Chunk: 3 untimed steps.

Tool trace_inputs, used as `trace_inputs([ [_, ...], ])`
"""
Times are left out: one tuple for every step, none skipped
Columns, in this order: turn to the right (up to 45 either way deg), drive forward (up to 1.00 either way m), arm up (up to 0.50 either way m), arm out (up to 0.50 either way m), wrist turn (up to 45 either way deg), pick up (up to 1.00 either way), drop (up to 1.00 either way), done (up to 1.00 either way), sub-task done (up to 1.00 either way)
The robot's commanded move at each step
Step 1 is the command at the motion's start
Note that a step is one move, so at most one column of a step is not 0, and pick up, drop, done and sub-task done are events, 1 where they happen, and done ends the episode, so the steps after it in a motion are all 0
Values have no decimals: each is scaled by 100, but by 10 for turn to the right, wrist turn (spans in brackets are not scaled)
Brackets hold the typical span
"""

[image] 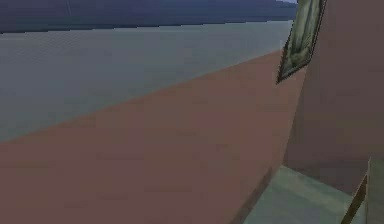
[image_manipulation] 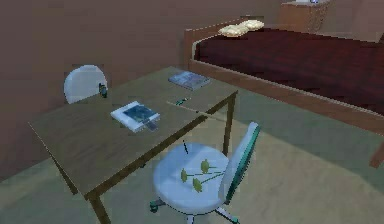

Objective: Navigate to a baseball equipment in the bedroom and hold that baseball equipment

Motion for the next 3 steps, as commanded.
trace_inputs([
  [-90,0,0,0,0,0,0,0,0],
  [450,0,0,0,0,0,0,0,0],
  [210,0,0,0,0,0,0,0,0],
])
